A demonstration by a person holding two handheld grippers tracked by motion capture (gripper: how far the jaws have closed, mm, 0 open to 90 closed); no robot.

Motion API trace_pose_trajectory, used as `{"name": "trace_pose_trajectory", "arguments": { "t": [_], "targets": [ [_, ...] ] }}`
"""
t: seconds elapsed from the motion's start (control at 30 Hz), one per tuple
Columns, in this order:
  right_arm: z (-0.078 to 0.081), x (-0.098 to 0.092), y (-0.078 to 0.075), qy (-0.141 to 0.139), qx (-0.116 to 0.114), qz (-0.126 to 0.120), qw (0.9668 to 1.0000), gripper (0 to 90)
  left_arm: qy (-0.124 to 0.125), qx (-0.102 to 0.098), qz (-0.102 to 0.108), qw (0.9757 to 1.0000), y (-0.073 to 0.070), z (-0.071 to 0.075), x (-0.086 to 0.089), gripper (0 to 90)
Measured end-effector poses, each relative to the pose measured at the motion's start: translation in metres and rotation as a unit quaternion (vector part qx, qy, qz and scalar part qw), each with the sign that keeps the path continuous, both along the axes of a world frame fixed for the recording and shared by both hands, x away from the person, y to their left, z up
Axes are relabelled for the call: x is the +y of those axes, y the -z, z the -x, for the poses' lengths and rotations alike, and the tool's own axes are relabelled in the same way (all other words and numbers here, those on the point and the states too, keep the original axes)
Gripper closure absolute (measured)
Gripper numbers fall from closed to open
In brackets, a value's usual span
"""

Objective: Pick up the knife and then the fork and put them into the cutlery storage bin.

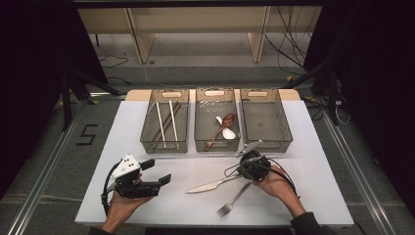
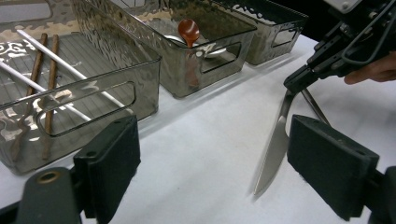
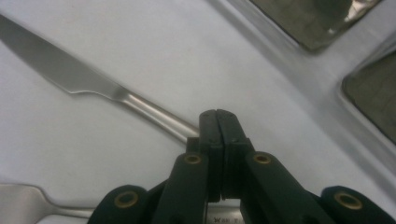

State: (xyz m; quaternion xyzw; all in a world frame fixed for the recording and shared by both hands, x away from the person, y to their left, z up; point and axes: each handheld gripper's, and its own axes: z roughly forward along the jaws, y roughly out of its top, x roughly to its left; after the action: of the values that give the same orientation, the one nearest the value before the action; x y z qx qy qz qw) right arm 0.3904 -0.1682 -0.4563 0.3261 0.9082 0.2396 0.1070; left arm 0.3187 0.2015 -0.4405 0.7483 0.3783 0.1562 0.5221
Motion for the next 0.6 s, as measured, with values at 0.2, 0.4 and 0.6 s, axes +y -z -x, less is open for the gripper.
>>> {"name": "trace_pose_trajectory", "arguments": {
  "t": [0.2, 0.4, 0.6],
  "targets": [
    [-0.006, 0.006, -0.009, -0.062, 0.028, 0.008, 0.9976, 54.0, 0.001, 0.0, -0.001, 1.0, 0.0, 0.0, 0.001, 16.8],
    [-0.01, 0.02, -0.01, -0.111, 0.043, 0.037, 0.9922, 40.0, 0.0, -0.001, 0.0, 1.0, 0.0, 0.0, 0.001, 16.8],
    [-0.013, 0.032, -0.003, -0.127, 0.052, 0.063, 0.9885, 35.9, -0.002, 0.0, 0.003, 1.0, 0.0, 0.0, 0.001, 16.8]
  ]
}}
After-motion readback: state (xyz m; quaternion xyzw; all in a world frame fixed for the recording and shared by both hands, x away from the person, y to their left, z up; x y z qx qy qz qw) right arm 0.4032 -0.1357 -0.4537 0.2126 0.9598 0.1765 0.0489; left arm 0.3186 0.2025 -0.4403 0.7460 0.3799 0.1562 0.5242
